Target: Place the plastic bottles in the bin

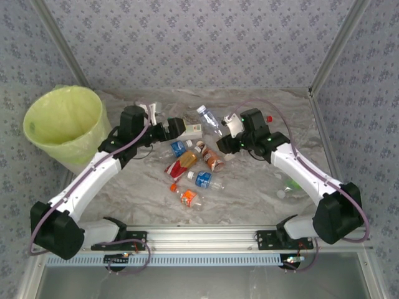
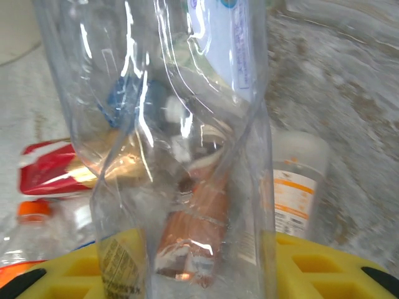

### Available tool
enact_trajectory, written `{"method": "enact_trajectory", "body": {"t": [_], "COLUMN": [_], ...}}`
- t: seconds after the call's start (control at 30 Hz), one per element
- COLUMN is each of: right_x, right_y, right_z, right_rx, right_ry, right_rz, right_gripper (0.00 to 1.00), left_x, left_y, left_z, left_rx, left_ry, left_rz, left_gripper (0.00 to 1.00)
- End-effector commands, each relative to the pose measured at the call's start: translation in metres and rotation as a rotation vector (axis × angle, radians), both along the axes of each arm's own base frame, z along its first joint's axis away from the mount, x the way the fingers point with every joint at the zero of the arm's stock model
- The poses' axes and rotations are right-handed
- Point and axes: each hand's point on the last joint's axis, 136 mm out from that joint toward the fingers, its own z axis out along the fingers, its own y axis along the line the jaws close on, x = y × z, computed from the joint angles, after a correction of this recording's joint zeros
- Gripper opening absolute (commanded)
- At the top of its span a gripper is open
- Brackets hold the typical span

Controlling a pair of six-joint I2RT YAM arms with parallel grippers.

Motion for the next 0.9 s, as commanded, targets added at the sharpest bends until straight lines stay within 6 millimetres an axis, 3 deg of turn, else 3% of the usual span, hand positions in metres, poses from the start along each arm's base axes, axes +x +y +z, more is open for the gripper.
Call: {"method": "enact_trajectory", "body": {"t": [0.0,0.17,0.4,0.47,0.57,0.63,0.73,0.87], "right_x": [-0.005,-0.01,-0.026,-0.028,-0.03,-0.033,-0.036,-0.036], "right_y": [0.021,0.04,0.071,0.075,0.079,0.081,0.082,0.076], "right_z": [0.029,0.047,0.055,0.059,0.062,0.062,0.064,0.072], "right_rx": [0.102,0.169,0.191,0.199,0.204,0.204,0.209,0.223], "right_ry": [-0.03,-0.063,-0.078,-0.089,-0.095,-0.092,-0.091,-0.129], "right_rz": [0.046,0.078,0.173,0.187,0.196,0.208,0.212,0.187], "right_gripper": [0.47,0.48,0.5,0.5,0.5,0.5,0.55,0.73], "left_x": [-0.003,0.001,0.005,0.01,0.017,0.018,0.015,0.013], "left_y": [-0.026,-0.038,-0.059,-0.058,-0.05,-0.048,-0.049,-0.043], "left_z": [0.048,0.049,0.046,0.043,0.036,0.037,0.041,0.046], "left_rx": [-0.129,-0.152,-0.146,-0.136,-0.132,-0.144,-0.147,-0.109], "left_ry": [-0.1,-0.103,-0.091,-0.083,-0.061,-0.061,-0.075,-0.101], "left_rz": [-0.089,-0.085,-0.11,-0.075,-0.002,0.014,-0.002,0.002], "left_gripper": [1.0,0.99,0.99,0.93,0.72,0.64,0.58,0.55]}}
